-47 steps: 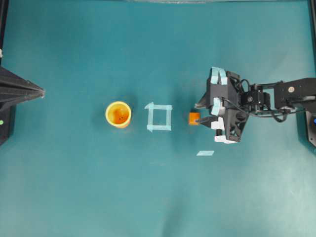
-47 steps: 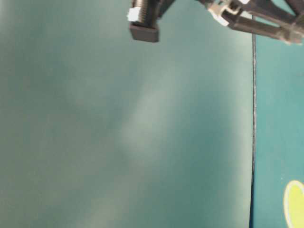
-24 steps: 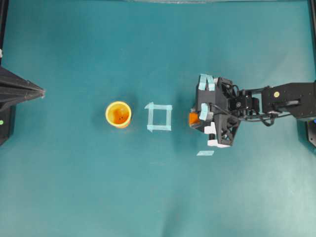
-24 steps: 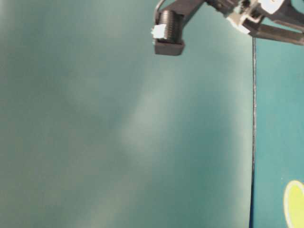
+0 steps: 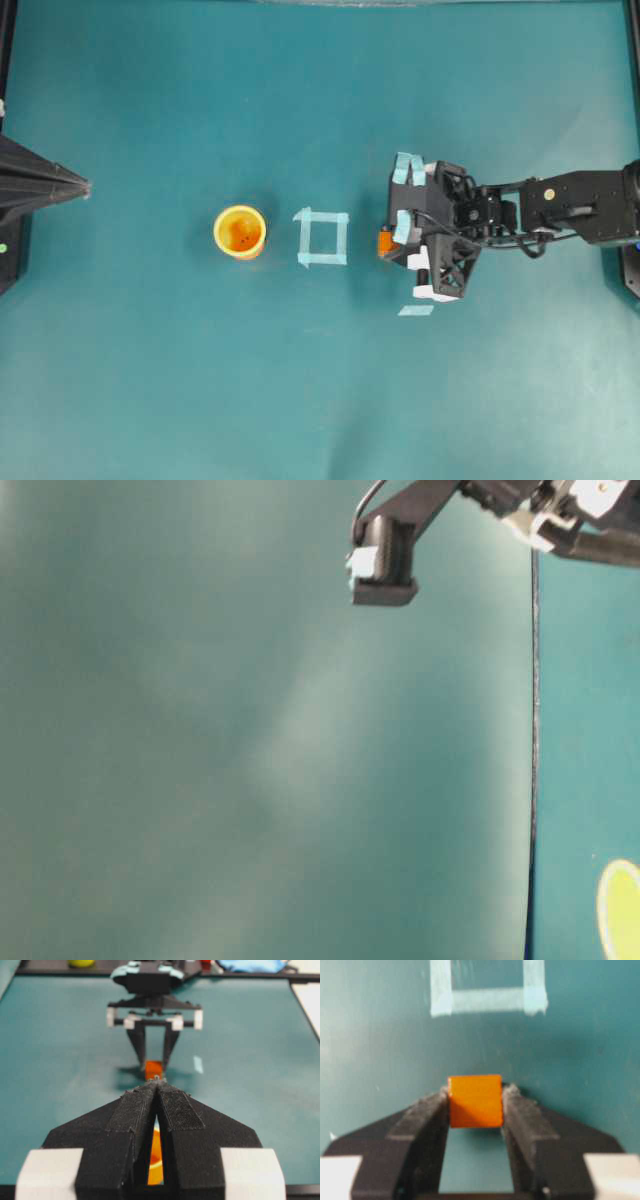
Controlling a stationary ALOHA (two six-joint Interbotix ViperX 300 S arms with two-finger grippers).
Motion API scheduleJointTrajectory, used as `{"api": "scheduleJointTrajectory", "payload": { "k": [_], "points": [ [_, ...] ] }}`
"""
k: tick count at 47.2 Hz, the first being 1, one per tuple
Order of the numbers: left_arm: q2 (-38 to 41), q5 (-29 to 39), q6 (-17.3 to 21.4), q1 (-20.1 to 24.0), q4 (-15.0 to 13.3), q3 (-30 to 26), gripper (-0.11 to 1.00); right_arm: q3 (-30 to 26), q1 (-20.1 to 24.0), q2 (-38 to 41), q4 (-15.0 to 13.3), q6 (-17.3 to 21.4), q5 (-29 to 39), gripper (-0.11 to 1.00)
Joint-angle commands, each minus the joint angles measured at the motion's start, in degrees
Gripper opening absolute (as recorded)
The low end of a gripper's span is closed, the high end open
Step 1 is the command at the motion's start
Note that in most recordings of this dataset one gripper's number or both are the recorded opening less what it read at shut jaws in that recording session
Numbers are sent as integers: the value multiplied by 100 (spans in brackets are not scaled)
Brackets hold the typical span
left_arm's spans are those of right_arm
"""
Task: Move the block to the left with right arm.
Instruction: 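Carry the held orange cube left over the tape square toward the yellow cup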
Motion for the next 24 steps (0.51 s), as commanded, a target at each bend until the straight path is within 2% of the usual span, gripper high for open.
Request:
{"api": "scheduleJointTrajectory", "payload": {
  "k": [1,16,24],
  "points": [
    [26,-26,-9,0,18,-185,0,-281,18,-264,-9,-18,149,40],
    [26,0,35,0,18,-185,0,-1415,0,-589,-132,-53,1485,40],
    [26,70,35,0,9,-193,0,-1898,0,-536,-132,-53,1652,40]
  ]
}}
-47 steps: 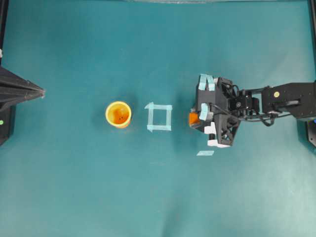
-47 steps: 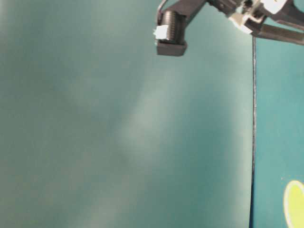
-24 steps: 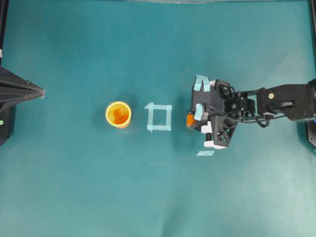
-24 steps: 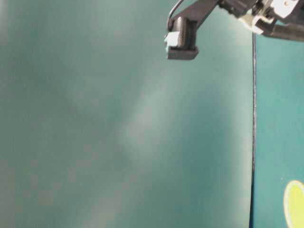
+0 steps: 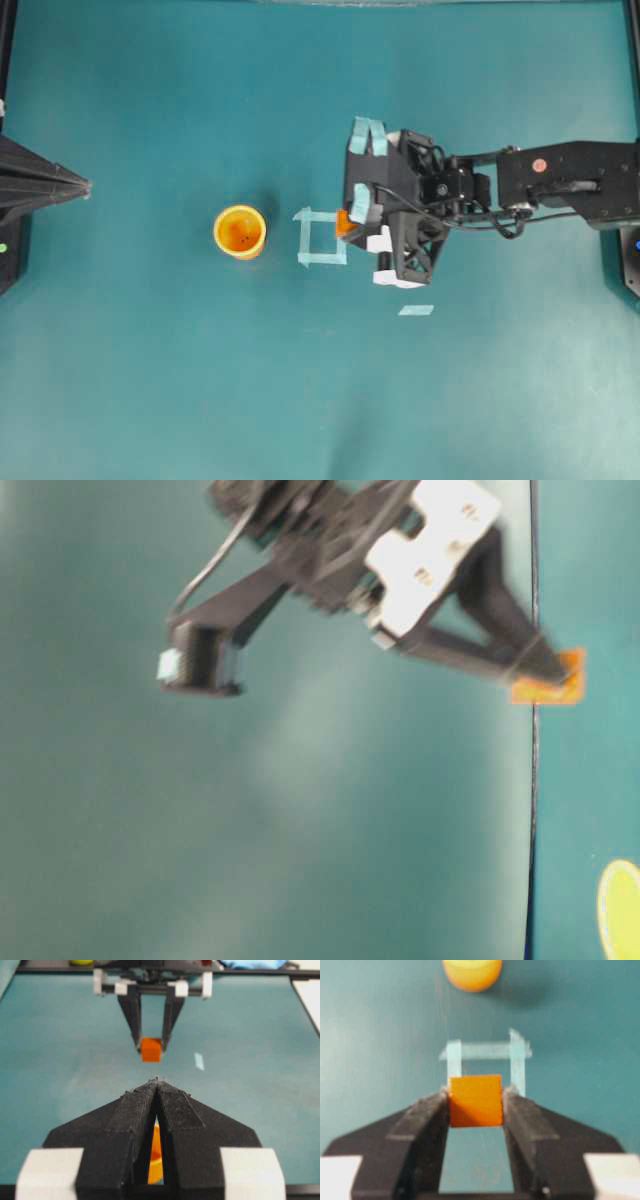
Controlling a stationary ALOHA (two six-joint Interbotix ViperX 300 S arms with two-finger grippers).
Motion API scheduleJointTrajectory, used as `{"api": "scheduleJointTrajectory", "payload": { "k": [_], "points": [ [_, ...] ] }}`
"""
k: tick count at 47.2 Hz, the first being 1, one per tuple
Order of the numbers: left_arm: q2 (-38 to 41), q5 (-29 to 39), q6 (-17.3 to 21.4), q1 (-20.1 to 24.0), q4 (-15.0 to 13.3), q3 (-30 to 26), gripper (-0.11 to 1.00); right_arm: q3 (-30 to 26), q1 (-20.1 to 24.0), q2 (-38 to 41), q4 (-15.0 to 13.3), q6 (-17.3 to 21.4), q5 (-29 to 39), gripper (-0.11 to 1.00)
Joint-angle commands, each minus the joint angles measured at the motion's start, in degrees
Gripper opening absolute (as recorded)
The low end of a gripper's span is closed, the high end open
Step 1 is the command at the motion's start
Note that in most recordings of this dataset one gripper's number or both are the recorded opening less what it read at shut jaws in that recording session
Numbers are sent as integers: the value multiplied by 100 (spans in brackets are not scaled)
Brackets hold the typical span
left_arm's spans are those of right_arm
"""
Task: Move the block to the left with right arm.
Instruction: 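Carry the held orange cube left over the tape square toward the yellow cup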
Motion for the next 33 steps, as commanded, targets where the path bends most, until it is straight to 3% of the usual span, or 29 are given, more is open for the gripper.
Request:
{"api": "scheduleJointTrajectory", "payload": {
  "k": [1,10,19,33],
  "points": [
    [26,0,0,0,9,-193,0,-369,0,-88,-18,9,-9,40],
    [26,0,0,0,9,-193,0,-756,0,141,-53,0,-185,40],
    [18,0,-9,0,9,-193,0,-1301,-9,492,-299,-9,-325,40],
    [0,0,-9,0,18,-202,0,-2619,-35,1362,-589,-9,-413,40]
  ]
}}
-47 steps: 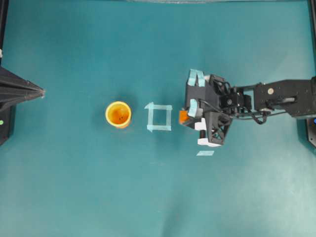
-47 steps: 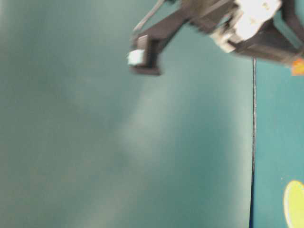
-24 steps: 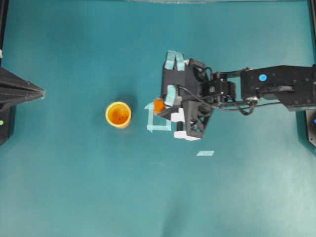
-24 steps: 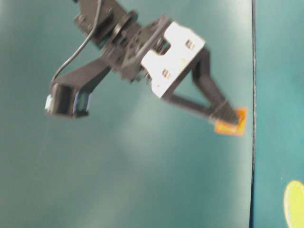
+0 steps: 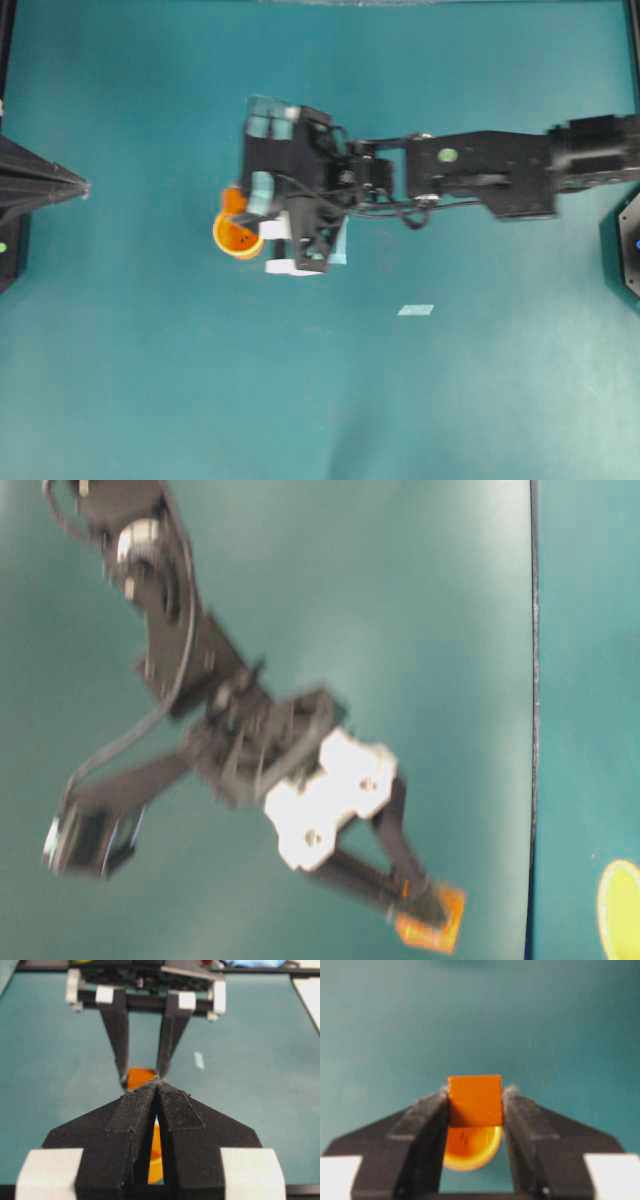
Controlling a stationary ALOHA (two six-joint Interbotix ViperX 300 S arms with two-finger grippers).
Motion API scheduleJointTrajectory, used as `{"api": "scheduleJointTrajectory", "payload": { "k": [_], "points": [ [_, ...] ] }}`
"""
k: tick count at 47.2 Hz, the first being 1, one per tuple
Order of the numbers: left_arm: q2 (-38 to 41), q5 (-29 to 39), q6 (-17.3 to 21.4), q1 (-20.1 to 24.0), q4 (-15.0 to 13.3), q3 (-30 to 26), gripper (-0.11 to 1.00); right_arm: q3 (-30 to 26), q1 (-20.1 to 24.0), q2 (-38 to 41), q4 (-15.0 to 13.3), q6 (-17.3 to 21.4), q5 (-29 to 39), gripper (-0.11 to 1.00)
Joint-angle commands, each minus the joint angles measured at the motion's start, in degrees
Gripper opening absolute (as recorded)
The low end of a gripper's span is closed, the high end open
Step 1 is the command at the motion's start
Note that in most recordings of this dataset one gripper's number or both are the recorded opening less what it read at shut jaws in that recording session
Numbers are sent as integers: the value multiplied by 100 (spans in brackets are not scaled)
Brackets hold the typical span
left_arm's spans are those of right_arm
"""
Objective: Move the block to the left with right arm.
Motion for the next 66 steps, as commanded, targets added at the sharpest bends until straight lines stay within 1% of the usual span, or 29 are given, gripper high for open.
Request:
{"api": "scheduleJointTrajectory", "payload": {
  "k": [1,8,12,19,27,66],
  "points": [
    [26,-26,-9,0,9,-211,0,-510,-18,70,-53,0,-62,40],
    [18,-26,-9,0,9,-211,0,-1072,-26,510,-88,0,-62,40],
    [18,-26,-9,0,9,-211,0,-1292,-35,668,-88,0,-62,40],
    [9,-26,0,0,18,-211,0,-1573,-44,861,-88,0,-62,40],
    [9,-26,18,0,18,-211,0,-1758,-70,976,-88,0,-62,40],
    [9,-26,18,0,9,-211,0,-1793,-105,1011,-88,0,-158,40]
  ]
}}
